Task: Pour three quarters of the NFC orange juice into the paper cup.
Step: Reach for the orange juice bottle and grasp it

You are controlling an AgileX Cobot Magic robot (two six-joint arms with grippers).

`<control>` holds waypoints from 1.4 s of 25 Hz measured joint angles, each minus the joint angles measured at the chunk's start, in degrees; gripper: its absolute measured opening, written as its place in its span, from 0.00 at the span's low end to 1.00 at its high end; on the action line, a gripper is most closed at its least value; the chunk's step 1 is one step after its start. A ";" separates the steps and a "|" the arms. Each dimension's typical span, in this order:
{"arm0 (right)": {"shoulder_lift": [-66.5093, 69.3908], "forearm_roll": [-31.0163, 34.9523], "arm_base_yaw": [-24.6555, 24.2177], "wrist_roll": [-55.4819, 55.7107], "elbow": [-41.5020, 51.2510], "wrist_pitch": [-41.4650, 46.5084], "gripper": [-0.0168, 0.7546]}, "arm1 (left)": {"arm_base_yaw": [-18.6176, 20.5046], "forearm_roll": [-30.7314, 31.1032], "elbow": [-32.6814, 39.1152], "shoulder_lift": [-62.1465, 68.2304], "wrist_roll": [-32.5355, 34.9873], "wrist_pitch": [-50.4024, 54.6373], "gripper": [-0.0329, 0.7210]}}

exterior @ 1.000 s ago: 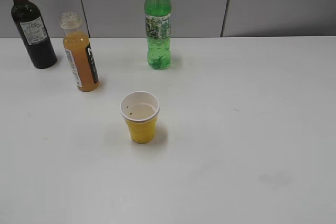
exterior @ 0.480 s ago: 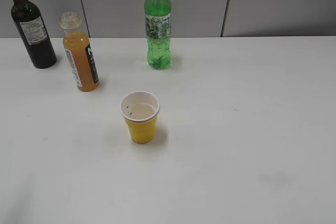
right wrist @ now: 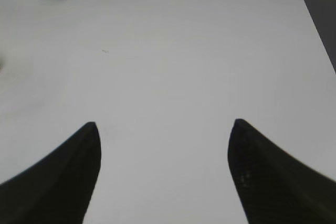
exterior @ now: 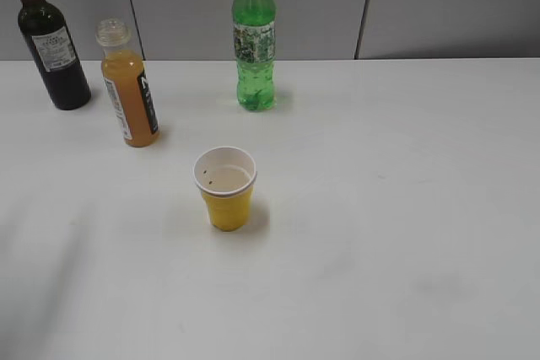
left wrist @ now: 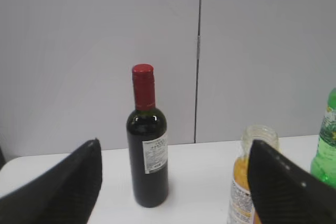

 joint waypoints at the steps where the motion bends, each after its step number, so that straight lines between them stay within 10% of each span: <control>1: 0.00 0.00 0.00 0.00 0.00 0.00 0.79 | -0.53 0.05 0.00 2.53 -0.42 -2.44 0.92; 35: 0.00 0.00 0.00 0.00 0.00 -0.05 0.79 | -2.87 15.34 -6.52 58.09 -7.08 -46.71 0.88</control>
